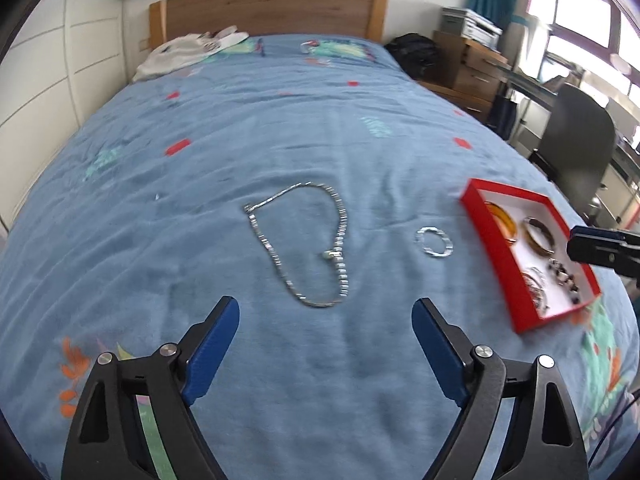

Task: Organize jewelry
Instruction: 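Withdraw both open tools toward the silver chain necklace, then grasp the silver chain necklace with the left tool while the right tool grasps a silver earring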

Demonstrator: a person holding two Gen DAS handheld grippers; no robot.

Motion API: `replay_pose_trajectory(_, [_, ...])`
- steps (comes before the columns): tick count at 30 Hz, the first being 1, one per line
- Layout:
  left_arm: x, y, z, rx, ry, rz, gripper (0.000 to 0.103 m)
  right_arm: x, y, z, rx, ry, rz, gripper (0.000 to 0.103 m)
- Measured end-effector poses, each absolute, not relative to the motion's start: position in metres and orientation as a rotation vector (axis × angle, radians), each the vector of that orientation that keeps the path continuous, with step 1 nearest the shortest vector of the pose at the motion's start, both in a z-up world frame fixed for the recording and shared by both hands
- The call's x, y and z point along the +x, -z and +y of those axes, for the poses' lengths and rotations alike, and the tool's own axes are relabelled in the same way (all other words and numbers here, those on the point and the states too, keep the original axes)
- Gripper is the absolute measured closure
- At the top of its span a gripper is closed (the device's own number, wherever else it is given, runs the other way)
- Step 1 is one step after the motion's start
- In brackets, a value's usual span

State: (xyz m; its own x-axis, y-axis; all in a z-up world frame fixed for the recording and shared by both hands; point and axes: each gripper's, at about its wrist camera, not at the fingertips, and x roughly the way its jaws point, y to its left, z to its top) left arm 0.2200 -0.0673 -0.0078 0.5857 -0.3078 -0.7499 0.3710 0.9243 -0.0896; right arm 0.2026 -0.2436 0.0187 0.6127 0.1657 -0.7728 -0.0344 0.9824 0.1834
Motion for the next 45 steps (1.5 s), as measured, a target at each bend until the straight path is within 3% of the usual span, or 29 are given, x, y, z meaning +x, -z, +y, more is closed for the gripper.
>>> replay_pose_trajectory(21, [0.296,0.068,-0.092,0.084,0.342,0.948,0.015,0.321,0.064,-0.195,0.137,-0.077,1.091,0.047])
replay_pose_trajectory(25, [0.302,0.069,-0.092,0.078,0.326,0.937,0.033,0.329,0.073,-0.198,0.161,-0.061,1.115,0.047])
replay_pose_trajectory(28, [0.302,0.067,-0.088,0.077,0.314,0.92,0.055,0.328,0.074,-0.2,0.174,-0.062,1.096,0.048])
replay_pose_trajectory(29, [0.302,0.067,-0.086,0.073,0.312,0.916,0.067,0.327,0.075,-0.2,0.177,-0.067,1.091,0.05])
replay_pose_trajectory(30, [0.302,0.066,-0.084,0.066,0.309,0.913,0.08,0.327,0.076,-0.199,0.171,-0.069,1.087,0.054])
replay_pose_trajectory(32, [0.302,0.065,-0.08,0.055,0.305,0.91,0.091,0.326,0.077,-0.199,0.182,-0.083,1.079,0.076])
replay_pose_trajectory(33, [0.301,0.064,-0.079,0.05,0.305,0.909,0.093,0.325,0.077,-0.199,0.187,-0.087,1.074,0.079])
replay_pose_trajectory(34, [0.3,0.063,-0.078,0.048,0.306,0.905,0.095,0.324,0.077,-0.199,0.184,-0.092,1.067,0.094])
replay_pose_trajectory(35, [0.299,0.062,-0.078,0.053,0.306,0.901,0.095,0.323,0.076,-0.198,0.185,-0.097,1.063,0.098])
replay_pose_trajectory(45, [0.282,0.027,-0.089,0.069,0.356,0.842,0.095,0.297,0.038,-0.204,0.251,-0.18,0.909,0.099])
